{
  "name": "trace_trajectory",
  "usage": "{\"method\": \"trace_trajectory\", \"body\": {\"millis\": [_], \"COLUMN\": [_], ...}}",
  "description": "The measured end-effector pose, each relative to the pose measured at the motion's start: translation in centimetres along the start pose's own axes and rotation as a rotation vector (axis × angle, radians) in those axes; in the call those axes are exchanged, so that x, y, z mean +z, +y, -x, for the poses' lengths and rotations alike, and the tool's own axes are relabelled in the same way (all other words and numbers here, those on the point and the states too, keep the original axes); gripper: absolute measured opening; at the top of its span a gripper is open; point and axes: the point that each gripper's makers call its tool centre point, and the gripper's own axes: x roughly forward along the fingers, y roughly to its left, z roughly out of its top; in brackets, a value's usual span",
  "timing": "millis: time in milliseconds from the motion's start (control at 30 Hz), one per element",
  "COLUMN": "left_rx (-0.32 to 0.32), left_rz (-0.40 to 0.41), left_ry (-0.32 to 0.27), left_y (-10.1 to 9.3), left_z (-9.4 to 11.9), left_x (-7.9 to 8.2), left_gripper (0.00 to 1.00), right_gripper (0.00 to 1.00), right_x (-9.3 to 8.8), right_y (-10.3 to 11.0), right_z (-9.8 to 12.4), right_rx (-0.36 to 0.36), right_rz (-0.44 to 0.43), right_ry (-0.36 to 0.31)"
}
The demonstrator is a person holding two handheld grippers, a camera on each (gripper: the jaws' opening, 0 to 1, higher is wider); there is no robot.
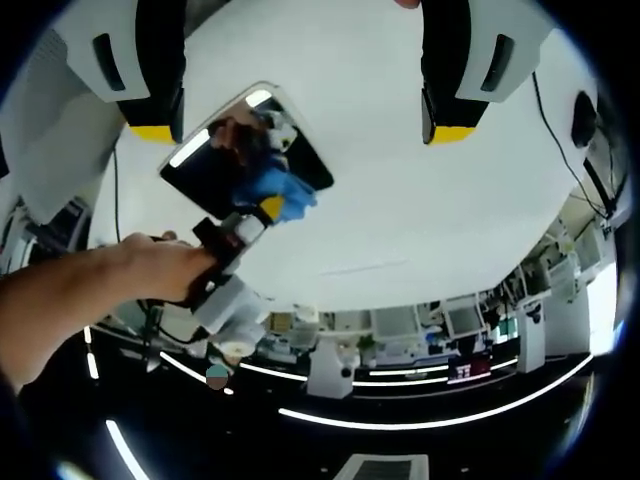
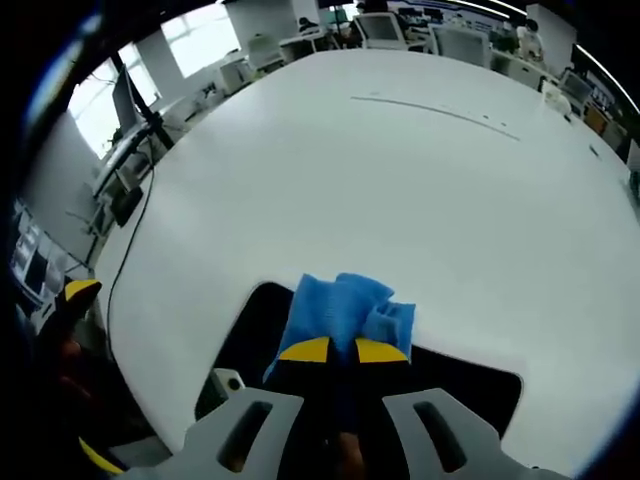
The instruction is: Wipe the mirror surface with the cleaning cloth until all visible marks leave the cleaned area.
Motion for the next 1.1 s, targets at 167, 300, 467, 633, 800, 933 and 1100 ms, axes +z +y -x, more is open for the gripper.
{"method": "trace_trajectory", "body": {"millis": [167, 300, 467, 633, 800, 933, 1100], "left_rx": [0.001, 0.005, 0.002, 0.0, -0.001, 0.003, -0.002], "left_rz": [0.002, -0.001, 0.0, 0.005, 0.005, 0.025, 0.013], "left_ry": [-0.005, -0.01, -0.018, -0.016, -0.021, -0.034, -0.029], "left_y": [0.0, -0.1, -0.2, -0.4, -0.5, -0.5, -0.8], "left_z": [0.0, 0.1, 0.3, 0.3, 0.3, 0.3, 0.1], "left_x": [0.1, 0.3, 0.5, 0.3, 0.5, 0.7, 0.6], "left_gripper": [0.99, 0.99, 0.99, 0.99, 0.99, 0.99, 0.99], "right_gripper": [0.02, 0.02, 0.02, 0.02, 0.02, 0.02, 0.02], "right_x": [-0.5, -0.8, -1.3, -1.9, -2.6, -3.1, -3.9], "right_y": [0.3, 0.4, 0.6, 0.8, 1.2, 1.7, 2.2], "right_z": [0.3, 0.3, 0.4, 0.6, 1.0, 1.1, 1.6], "right_rx": [-0.001, 0.001, 0.002, 0.003, 0.006, 0.015, 0.021], "right_rz": [-0.002, -0.001, -0.001, -0.003, -0.014, -0.021, -0.017], "right_ry": [0.001, 0.003, 0.003, 0.003, 0.001, 0.0, 0.0]}}
